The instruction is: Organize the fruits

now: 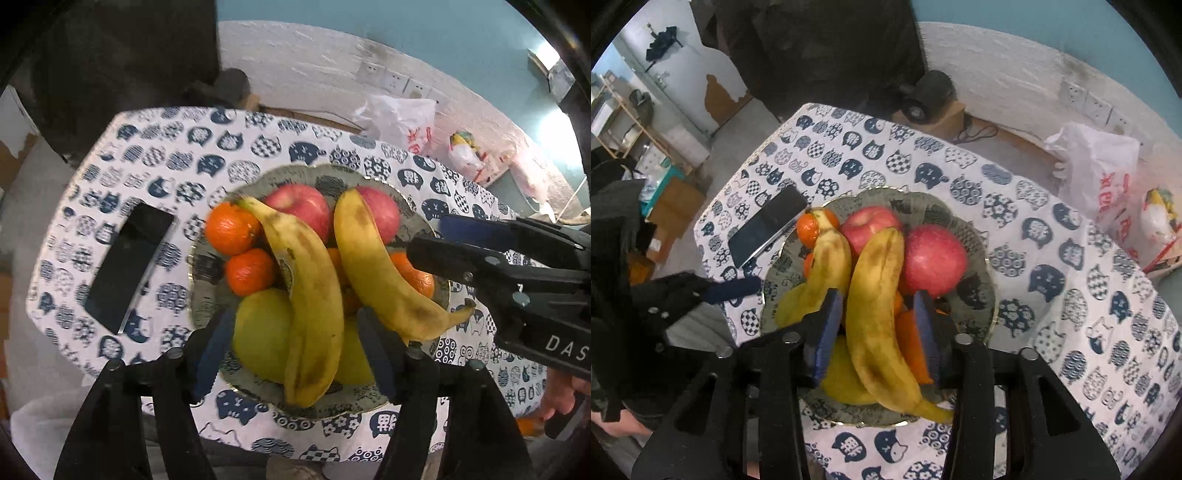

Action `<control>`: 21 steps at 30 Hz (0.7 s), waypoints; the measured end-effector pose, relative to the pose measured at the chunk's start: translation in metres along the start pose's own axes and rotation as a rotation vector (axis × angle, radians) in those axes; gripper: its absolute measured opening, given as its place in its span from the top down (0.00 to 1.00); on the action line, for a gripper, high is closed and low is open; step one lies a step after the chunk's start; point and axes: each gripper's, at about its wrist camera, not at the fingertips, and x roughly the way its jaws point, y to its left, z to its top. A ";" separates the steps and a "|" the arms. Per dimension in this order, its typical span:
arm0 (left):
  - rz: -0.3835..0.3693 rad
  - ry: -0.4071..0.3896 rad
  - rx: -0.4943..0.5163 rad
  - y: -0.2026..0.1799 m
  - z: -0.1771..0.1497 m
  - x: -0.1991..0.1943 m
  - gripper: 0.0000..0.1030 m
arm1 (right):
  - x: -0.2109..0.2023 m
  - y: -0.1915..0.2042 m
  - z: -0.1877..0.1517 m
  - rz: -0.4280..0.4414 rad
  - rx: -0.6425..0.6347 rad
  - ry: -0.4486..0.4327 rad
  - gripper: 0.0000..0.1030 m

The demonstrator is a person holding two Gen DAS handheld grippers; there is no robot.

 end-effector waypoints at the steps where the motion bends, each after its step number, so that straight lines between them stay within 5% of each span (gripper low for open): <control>1: 0.005 -0.003 0.004 -0.001 0.000 -0.003 0.32 | -0.004 0.001 -0.001 -0.021 -0.003 -0.007 0.47; 3: 0.009 -0.014 0.012 -0.003 0.001 -0.012 0.31 | -0.013 0.003 -0.001 -0.064 -0.011 -0.025 0.38; 13: 0.013 -0.113 0.027 -0.014 0.000 -0.067 0.22 | -0.068 0.018 -0.001 -0.173 -0.071 -0.126 0.27; 21: 0.044 -0.179 0.069 -0.022 -0.002 -0.101 0.19 | -0.108 0.015 -0.004 -0.172 -0.033 -0.198 0.21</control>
